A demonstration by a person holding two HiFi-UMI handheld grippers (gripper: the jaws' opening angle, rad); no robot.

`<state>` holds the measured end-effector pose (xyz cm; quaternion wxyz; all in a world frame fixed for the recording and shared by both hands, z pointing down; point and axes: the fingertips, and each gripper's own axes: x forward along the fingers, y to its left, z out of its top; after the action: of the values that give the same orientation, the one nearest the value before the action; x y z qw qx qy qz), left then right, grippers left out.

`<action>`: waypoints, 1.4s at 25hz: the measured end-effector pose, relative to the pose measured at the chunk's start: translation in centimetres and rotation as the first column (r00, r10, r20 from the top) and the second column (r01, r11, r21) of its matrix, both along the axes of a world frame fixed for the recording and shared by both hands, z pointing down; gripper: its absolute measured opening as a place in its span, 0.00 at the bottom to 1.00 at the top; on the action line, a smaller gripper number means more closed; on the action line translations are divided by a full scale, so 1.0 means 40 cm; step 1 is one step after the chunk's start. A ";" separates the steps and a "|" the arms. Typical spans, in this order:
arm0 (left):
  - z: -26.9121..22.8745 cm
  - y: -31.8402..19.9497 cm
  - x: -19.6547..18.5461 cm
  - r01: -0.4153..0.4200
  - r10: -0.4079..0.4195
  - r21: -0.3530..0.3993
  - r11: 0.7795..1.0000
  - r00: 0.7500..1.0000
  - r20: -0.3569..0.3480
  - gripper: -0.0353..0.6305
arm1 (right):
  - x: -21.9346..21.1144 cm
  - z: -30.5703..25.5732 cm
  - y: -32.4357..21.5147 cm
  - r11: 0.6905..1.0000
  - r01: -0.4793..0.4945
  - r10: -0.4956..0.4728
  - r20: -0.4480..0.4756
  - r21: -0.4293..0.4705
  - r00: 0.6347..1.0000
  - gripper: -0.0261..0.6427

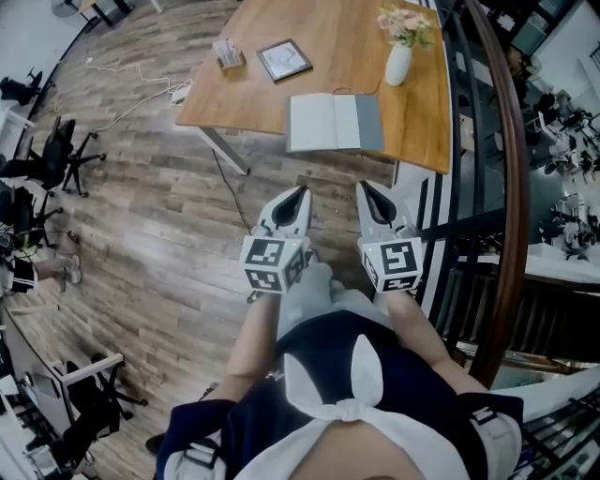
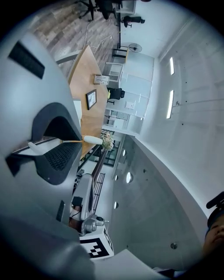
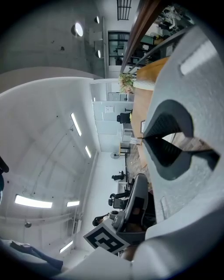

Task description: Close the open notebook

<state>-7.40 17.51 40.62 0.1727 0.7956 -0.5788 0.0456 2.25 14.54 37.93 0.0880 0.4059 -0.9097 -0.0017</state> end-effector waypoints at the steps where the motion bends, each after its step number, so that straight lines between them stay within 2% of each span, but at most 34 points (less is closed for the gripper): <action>1: -0.002 -0.016 -0.007 -0.003 0.003 -0.001 1.000 1.000 -0.003 0.09 | -0.005 -0.001 -0.014 1.000 -0.003 0.003 -0.003 -0.002 1.000 0.04; 13: 0.009 -0.191 -0.069 -0.039 0.038 -0.014 0.999 0.998 -0.042 0.10 | -0.069 0.010 -0.159 1.000 -0.024 0.024 -0.026 -0.017 0.999 0.04; 27: 0.053 -0.281 -0.166 -0.054 0.051 -0.022 0.998 0.993 -0.102 0.10 | -0.126 0.056 -0.238 0.996 -0.079 0.075 -0.070 -0.049 0.995 0.04; 32: 0.071 -0.305 -0.185 -0.073 0.068 -0.032 0.997 0.989 -0.131 0.24 | -0.135 0.076 -0.255 0.994 -0.091 0.085 -0.092 -0.061 0.992 0.04; 35: 0.076 -0.322 -0.185 -0.088 0.081 -0.040 0.995 0.986 -0.146 0.29 | -0.135 0.081 -0.273 0.993 -0.095 0.088 -0.102 -0.069 0.991 0.04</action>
<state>-14.80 4.65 43.65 0.2304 0.8165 -0.5293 0.0088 -3.16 3.63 41.16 0.1479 0.4431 -0.8840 0.0157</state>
